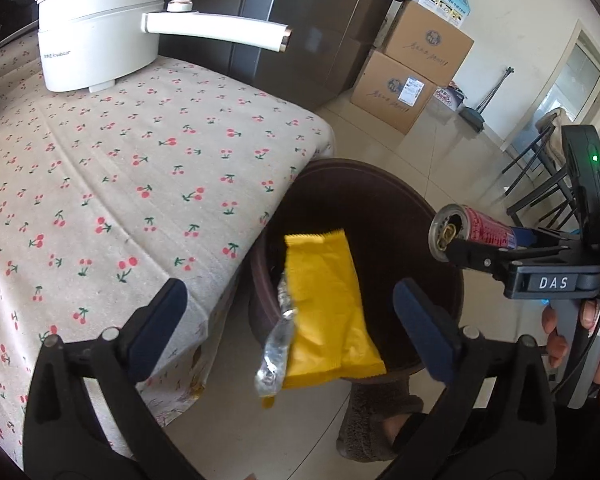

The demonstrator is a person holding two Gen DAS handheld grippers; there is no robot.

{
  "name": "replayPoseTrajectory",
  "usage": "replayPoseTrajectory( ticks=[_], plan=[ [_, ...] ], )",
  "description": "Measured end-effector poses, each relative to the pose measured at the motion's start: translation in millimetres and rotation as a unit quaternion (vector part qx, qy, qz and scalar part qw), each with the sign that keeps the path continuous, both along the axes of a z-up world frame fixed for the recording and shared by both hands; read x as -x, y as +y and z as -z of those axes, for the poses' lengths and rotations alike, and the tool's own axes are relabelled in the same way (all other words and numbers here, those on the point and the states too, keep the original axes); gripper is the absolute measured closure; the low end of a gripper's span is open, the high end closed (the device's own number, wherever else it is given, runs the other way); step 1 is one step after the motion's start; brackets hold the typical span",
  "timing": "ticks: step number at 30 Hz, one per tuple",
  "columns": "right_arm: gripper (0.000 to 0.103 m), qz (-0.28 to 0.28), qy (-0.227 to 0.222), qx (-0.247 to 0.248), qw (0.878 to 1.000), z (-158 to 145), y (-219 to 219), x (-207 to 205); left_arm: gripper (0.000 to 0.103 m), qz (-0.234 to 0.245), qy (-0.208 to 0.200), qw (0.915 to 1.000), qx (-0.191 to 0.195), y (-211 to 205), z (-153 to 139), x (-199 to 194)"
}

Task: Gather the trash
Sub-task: 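Open both grippers over the bin, dropping the snack bag and the red can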

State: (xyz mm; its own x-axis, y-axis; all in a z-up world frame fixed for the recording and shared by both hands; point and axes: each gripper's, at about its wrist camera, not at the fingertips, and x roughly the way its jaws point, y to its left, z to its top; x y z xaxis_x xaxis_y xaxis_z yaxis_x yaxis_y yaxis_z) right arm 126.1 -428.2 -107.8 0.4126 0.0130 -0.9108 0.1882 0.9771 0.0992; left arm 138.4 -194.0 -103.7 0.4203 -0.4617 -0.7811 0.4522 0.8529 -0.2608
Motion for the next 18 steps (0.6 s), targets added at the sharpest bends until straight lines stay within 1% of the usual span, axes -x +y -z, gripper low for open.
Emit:
replayPoseTrajectory(
  ticks=[6, 9, 11, 15, 18],
  plan=[
    [0.001, -0.005, 0.002, 0.006, 1.000, 3, 7, -6, 0.001, -0.024, -0.002, 0.9994, -0.025, 18, -3, 4],
    [0.001, -0.004, -0.007, 0.017, 1.000, 1, 12, -9, 0.001, -0.039, -0.017, 0.9978, -0.051, 27, -7, 9],
    [0.000, 0.001, -0.014, 0.025, 1.000, -3, 17, -11, 0.001, -0.048, -0.019, 0.9965, -0.066, 34, -10, 13],
    [0.000, -0.006, -0.029, 0.014, 0.999, -13, 26, -12, 0.000, -0.067, -0.011, 0.9956, -0.064, 54, -19, 22],
    [0.000, -0.011, -0.035, 0.027, 0.999, -17, 35, -12, 0.001, -0.085, -0.012, 0.9943, -0.064, 69, -26, 28]
  ],
)
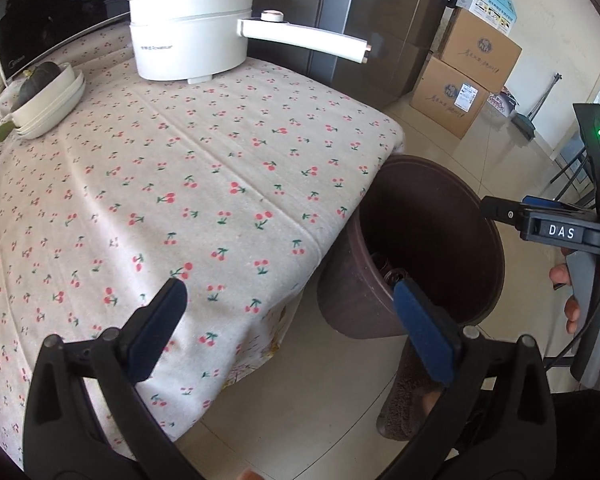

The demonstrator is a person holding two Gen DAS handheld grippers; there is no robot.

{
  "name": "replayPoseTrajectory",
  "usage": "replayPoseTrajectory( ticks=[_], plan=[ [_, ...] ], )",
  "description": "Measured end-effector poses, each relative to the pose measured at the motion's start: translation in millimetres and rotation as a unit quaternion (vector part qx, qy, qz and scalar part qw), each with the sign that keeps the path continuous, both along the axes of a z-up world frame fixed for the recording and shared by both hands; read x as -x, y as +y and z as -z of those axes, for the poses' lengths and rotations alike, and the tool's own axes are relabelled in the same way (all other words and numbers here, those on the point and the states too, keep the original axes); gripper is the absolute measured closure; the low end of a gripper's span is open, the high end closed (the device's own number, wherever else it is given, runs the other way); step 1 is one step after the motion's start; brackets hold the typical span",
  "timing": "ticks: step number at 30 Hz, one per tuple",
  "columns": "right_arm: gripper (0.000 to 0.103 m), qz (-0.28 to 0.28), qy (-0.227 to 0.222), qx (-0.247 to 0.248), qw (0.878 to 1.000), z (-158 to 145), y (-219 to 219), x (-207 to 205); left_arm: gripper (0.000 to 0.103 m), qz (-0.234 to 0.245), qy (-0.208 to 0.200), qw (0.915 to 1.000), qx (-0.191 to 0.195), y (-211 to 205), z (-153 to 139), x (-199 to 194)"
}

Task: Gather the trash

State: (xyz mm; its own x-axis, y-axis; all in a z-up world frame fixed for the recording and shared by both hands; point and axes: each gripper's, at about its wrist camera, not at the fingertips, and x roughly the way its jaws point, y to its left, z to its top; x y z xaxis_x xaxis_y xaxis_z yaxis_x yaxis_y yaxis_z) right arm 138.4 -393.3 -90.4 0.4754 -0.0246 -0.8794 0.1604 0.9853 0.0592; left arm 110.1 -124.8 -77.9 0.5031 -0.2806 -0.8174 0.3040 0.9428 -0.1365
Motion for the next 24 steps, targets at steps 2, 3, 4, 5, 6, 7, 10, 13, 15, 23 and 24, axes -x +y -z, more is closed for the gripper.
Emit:
replayPoseTrajectory(
  ticks=[2, 3, 4, 5, 6, 7, 10, 13, 15, 23, 24],
  plan=[
    [0.000, 0.006, -0.003, 0.013, 1.000, -2, 4, 1, 0.000, -0.012, -0.007, 0.9999, -0.004, 10, -5, 7],
    [0.000, 0.010, -0.003, 0.011, 1.000, -3, 5, 2, 0.000, -0.019, -0.012, 0.9997, -0.008, 15, -8, 11],
    [0.000, 0.010, -0.005, 0.004, 1.000, -5, 7, 3, 0.000, -0.028, -0.019, 0.9993, -0.013, 19, -11, 15],
    [0.000, 0.008, -0.008, -0.004, 1.000, -8, 9, 6, 0.000, -0.038, -0.025, 0.9988, -0.019, 24, -14, 20],
    [0.000, 0.005, -0.013, -0.009, 1.000, -12, 13, 9, 0.000, -0.049, -0.031, 0.9980, -0.025, 29, -17, 24],
    [0.000, -0.001, -0.020, -0.010, 1.000, -17, 17, 14, 0.000, -0.059, -0.036, 0.9971, -0.031, 34, -20, 27],
    [0.000, -0.018, -0.045, -0.001, 0.999, -31, 36, 29, 0.000, -0.078, -0.050, 0.9950, -0.038, 47, -28, 40],
    [0.000, -0.038, -0.073, 0.002, 0.997, -45, 57, 48, 0.000, -0.099, -0.070, 0.9917, -0.042, 59, -36, 54],
    [0.000, -0.047, -0.099, 0.013, 0.994, -56, 70, 62, 0.000, -0.121, -0.083, 0.9883, -0.042, 67, -41, 63],
    [0.000, -0.081, -0.197, 0.060, 0.975, -85, 118, 103, 0.000, -0.174, -0.129, 0.9755, -0.041, 83, -52, 95],
    [0.000, -0.085, -0.203, 0.059, 0.974, -86, 121, 105, 0.000, -0.178, -0.132, 0.9742, -0.041, 84, -53, 96]
  ],
)
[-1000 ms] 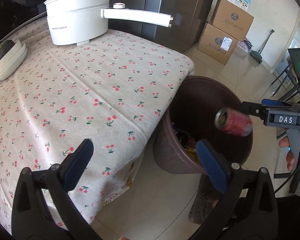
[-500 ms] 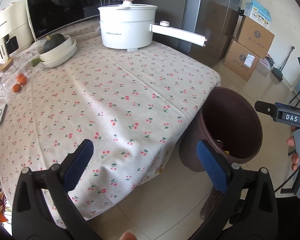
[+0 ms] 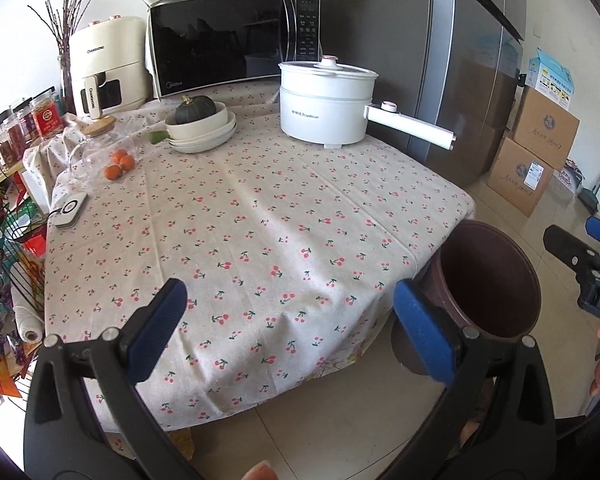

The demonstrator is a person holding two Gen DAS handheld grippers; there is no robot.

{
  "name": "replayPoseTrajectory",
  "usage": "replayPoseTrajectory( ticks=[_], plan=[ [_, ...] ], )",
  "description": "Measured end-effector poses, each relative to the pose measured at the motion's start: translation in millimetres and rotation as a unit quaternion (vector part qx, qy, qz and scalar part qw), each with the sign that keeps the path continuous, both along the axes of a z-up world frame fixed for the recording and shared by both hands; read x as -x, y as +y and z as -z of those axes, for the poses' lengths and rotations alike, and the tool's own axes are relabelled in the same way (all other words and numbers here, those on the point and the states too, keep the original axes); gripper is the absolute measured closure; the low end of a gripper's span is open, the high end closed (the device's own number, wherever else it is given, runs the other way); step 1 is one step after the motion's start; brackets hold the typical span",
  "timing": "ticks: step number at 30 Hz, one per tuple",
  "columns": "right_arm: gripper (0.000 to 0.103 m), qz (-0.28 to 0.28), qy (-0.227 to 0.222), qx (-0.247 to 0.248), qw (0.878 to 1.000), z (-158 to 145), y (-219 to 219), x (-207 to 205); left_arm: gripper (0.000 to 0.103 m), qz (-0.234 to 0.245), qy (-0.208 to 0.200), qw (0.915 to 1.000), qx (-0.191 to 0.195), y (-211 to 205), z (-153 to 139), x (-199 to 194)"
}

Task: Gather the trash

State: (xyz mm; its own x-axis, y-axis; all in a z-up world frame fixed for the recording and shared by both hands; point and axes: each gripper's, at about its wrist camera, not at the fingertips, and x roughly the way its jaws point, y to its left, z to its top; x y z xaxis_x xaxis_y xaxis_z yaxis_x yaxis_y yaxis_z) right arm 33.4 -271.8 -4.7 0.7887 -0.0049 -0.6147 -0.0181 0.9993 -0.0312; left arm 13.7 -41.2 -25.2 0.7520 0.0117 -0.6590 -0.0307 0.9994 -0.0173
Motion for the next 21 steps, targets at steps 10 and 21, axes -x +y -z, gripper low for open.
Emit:
replayPoseTrajectory(
  ticks=[10, 21],
  plan=[
    [0.000, -0.033, -0.022, -0.018, 0.999, -3, 17, 3, 0.000, -0.023, -0.013, 0.9995, 0.016, 9, -2, 2],
    [0.000, -0.047, -0.013, -0.019, 0.999, 2, 18, 3, 0.000, -0.021, -0.018, 0.9996, 0.008, 5, -5, 1]
  ],
)
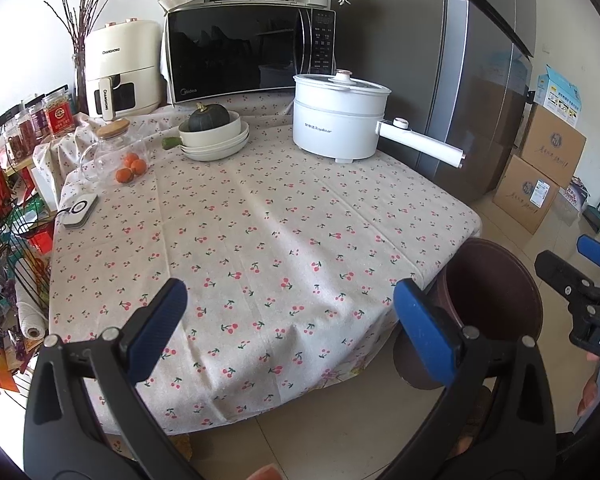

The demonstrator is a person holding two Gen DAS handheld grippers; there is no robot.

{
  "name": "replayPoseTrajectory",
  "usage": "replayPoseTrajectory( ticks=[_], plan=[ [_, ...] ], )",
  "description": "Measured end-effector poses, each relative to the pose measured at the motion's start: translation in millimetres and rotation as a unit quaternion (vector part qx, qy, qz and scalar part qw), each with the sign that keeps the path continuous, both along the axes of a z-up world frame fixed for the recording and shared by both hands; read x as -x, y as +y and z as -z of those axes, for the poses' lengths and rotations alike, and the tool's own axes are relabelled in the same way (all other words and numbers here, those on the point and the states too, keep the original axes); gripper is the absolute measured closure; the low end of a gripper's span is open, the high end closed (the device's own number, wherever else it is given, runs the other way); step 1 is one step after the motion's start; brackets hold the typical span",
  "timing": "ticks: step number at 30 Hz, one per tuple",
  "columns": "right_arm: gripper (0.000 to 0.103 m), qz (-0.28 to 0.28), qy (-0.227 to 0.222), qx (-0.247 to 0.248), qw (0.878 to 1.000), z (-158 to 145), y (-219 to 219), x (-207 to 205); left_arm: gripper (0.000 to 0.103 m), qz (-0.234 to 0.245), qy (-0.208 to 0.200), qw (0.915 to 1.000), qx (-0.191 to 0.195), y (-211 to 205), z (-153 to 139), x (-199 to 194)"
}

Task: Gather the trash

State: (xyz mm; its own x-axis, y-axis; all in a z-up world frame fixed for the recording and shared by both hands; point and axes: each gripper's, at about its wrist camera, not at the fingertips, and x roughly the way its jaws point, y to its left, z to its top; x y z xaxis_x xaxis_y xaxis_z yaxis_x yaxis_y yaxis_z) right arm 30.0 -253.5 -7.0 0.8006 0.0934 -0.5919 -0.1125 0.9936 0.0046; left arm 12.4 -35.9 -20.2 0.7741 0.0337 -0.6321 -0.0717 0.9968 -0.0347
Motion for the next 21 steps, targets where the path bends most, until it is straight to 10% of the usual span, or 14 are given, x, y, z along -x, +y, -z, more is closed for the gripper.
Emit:
replayPoseTrajectory(
  ticks=[21],
  plan=[
    [0.000, 0.000, -0.003, 0.006, 1.000, 2.0, 2.1, 1.0, 0.000, 0.001, 0.001, 1.0000, 0.008, 0.4, -0.6, 1.6]
  ],
)
